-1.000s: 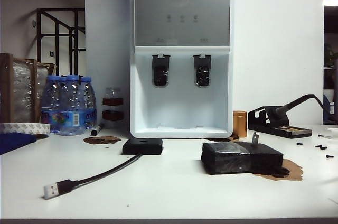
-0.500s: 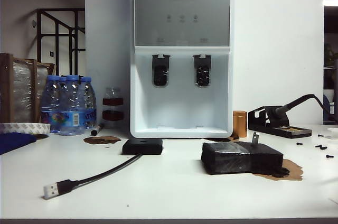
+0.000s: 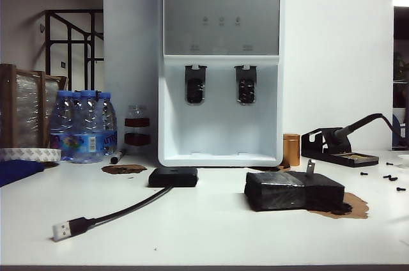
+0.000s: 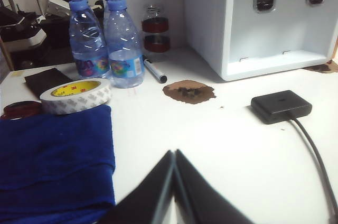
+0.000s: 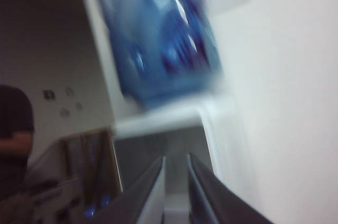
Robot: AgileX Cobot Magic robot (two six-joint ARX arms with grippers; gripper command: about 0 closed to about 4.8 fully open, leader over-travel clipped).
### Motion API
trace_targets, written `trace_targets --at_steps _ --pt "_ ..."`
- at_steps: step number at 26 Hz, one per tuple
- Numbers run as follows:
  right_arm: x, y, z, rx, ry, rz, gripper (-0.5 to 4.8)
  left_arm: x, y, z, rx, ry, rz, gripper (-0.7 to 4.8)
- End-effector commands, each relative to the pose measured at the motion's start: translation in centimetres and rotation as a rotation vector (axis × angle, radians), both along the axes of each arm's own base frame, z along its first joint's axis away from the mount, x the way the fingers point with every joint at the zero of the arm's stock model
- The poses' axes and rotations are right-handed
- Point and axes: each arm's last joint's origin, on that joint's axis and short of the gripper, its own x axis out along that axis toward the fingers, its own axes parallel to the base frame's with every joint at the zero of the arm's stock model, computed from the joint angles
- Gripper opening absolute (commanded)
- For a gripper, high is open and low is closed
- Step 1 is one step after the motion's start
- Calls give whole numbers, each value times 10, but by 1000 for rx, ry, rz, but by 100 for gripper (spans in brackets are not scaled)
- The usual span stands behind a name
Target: Take the USB flash drive out of the black sponge and insert it into the slot on top of the black USB adpator box.
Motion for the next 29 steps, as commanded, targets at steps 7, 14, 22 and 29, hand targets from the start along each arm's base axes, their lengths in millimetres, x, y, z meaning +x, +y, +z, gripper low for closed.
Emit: trace_targets --at_steps 7,14,22,29 --pt "40 13 129 -276 229 421 81 -4 -2 36 90 -232 -67 -4" --pt "41 18 210 -358 233 729 167 -18 -8 132 -96 -469 -302 -4" --pt "50 23 279 -346 9 859 167 145 -24 258 -195 -389 -796 -4" --pt "64 27 235 -469 314 -28 187 284 -91 194 -210 -110 -1218 -4"
